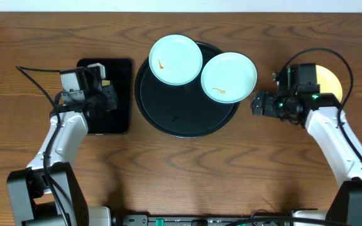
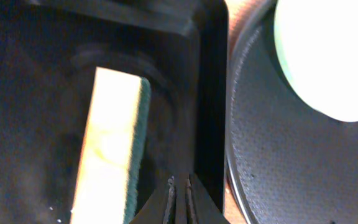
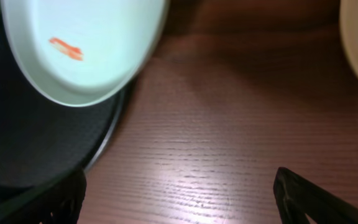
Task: Clean dirty plates on tray and stack at the side
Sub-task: 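Set the yellow plate down at the right side and open right gripper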
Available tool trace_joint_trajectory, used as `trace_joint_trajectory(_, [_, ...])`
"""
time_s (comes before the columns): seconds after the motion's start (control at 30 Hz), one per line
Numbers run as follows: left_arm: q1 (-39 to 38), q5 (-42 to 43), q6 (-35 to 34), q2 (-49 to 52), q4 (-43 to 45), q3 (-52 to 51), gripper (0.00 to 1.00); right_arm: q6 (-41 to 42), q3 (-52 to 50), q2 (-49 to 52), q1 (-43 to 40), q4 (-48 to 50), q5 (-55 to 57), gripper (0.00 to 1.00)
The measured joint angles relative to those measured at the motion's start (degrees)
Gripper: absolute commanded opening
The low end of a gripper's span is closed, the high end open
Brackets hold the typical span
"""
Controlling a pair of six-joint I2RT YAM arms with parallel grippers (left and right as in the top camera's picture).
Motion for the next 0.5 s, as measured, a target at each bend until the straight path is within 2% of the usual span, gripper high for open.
trace_joint_trajectory(0.03, [0.00,-0.17,0.00,0.00,-0.66,0.00,0.81,0.00,-0.59,0.04,0.02,0.63,0.37,0.95])
trace_joint_trajectory(0.07, [0.00,-0.52,0.00,0.00,-1.44,0.00,0.86,0.00,-1.07,0.04,0.02,1.18,0.87,0.95])
trace_joint_trajectory(0.17, [0.00,-2.49,-0.02,0.00,-2.36,0.00,0.87,0.00,-1.40,0.04,-0.02,2.03,1.42,0.95])
trace_joint_trajectory(0.2, [0.00,-2.97,-0.20,0.00,-2.34,0.00,0.73,0.00,-1.40,0.04,-0.02,2.25,1.49,0.95])
trace_joint_trajectory(0.23, [0.00,-3.34,-0.52,-0.02,-2.36,0.00,0.53,0.00,-1.40,0.04,-0.02,2.40,1.62,0.95])
trace_joint_trajectory(0.3, [0.00,-3.76,-0.76,-0.35,-2.36,0.00,0.19,0.00,-1.40,0.04,-0.02,2.45,1.84,0.95])
trace_joint_trajectory(0.33, [0.00,-3.89,-1.31,-0.87,-2.38,0.00,0.08,0.00,-1.40,0.04,-0.02,2.47,1.84,0.95])
trace_joint_trajectory(0.5, [-0.52,-2.93,-3.26,-5.49,-3.10,0.33,0.08,0.00,-1.40,0.04,-0.02,2.54,2.08,0.96])
